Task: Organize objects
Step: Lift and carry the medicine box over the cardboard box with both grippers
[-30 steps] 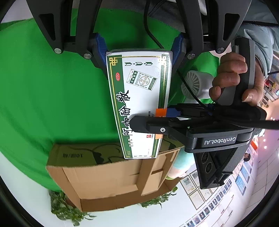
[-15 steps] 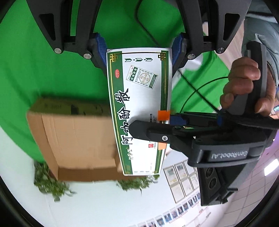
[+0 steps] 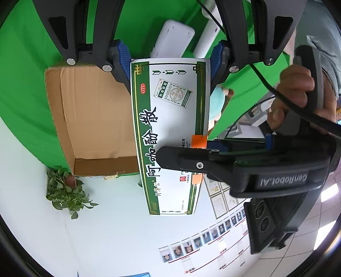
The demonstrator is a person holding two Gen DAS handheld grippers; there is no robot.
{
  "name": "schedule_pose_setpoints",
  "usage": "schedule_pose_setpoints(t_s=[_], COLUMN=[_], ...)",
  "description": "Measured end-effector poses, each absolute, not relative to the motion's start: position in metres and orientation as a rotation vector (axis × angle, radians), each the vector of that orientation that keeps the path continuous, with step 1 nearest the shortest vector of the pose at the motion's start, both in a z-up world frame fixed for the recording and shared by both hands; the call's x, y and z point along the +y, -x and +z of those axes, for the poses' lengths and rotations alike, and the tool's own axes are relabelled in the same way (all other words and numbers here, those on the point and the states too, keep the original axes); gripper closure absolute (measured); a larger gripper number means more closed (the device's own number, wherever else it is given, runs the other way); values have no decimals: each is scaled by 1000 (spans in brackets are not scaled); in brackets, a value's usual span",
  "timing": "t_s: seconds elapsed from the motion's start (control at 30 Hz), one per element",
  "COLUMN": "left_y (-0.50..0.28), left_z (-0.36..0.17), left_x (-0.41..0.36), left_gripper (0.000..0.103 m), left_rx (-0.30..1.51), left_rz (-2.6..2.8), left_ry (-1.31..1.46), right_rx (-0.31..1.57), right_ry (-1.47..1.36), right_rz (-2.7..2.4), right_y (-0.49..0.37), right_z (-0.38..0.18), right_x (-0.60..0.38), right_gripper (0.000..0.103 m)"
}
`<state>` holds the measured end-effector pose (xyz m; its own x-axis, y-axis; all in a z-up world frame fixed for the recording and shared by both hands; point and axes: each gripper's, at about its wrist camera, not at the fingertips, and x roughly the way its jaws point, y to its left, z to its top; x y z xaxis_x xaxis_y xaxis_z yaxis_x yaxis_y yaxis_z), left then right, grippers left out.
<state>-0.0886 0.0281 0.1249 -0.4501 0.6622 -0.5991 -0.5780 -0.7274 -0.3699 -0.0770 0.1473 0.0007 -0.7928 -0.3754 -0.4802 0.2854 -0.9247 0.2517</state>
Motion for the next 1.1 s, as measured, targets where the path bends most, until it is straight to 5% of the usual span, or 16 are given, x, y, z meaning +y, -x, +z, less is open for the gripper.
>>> schedule_pose_setpoints(t_s=[0.4, 1.1], left_y=[125, 188], left_z=[143, 26], left_x=[16, 29], left_gripper=[57, 56], left_rx=[-110, -135], left_rz=[2248, 2171], left_ry=[933, 1234], right_rx=[-317, -503], right_ry=[-754, -1087], right_rz=[-2673, -2532], right_y=[129, 215], right_z=[21, -86], right_x=[136, 153], right_gripper=[46, 46])
